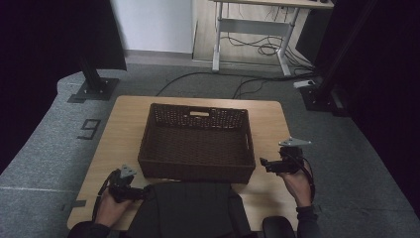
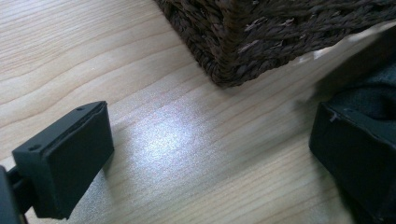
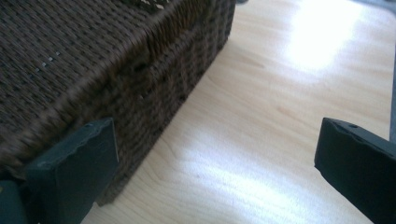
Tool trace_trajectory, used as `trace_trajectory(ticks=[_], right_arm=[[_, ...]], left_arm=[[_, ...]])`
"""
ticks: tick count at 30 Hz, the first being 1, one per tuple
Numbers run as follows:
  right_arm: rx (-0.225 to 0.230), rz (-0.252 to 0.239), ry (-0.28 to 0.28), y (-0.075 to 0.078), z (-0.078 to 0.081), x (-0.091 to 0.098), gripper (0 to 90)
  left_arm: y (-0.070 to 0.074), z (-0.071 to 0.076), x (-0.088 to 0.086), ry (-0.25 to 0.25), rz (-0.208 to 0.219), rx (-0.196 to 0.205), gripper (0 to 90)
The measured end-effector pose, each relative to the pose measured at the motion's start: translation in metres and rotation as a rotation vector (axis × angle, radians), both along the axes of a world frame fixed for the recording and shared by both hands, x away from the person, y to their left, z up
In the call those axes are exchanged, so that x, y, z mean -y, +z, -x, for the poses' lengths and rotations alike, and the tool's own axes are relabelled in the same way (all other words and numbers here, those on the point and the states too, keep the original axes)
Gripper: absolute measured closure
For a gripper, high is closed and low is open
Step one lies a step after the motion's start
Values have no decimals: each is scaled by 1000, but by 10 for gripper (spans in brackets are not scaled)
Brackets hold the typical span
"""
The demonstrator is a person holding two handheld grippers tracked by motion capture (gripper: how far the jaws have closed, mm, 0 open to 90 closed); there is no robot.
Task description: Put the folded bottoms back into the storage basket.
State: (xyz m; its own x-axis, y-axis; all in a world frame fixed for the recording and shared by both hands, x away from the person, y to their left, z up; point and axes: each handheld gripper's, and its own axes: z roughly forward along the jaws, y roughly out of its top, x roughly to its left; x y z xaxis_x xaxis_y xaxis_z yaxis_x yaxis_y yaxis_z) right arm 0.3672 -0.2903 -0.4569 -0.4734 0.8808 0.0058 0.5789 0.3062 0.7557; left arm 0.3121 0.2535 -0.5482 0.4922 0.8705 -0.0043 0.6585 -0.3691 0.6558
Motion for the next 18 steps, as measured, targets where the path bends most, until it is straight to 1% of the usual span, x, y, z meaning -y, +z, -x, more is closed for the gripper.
trace_trajectory(ticks=[3,4,6,9,10,11,13,14,15,18], right_arm=[[-4,-2,-6,-4,0,1,0],[-11,-19,-14,-9,1,2,0],[-8,-13,-19,-14,1,2,0],[-11,-19,-24,-23,2,1,0],[-11,-19,-24,-23,2,1,0],[-20,-19,-24,-30,3,1,0],[-24,-23,-29,-37,3,0,0],[-24,-23,-29,-37,3,0,0],[-29,-29,-32,-43,4,0,0],[-38,-38,-39,-52,5,0,0]], left_arm=[[0,0,-1,-7,1,1,0],[0,-1,-2,-7,1,1,0],[0,-1,-3,-8,2,1,0],[0,-1,-4,-11,1,2,1],[0,-1,-4,-11,1,2,2],[0,-1,-5,-17,2,3,2],[0,0,-6,-23,3,2,2],[0,0,-6,-23,3,2,1],[0,0,-7,-25,3,1,1],[0,0,-8,-30,2,2,0]])
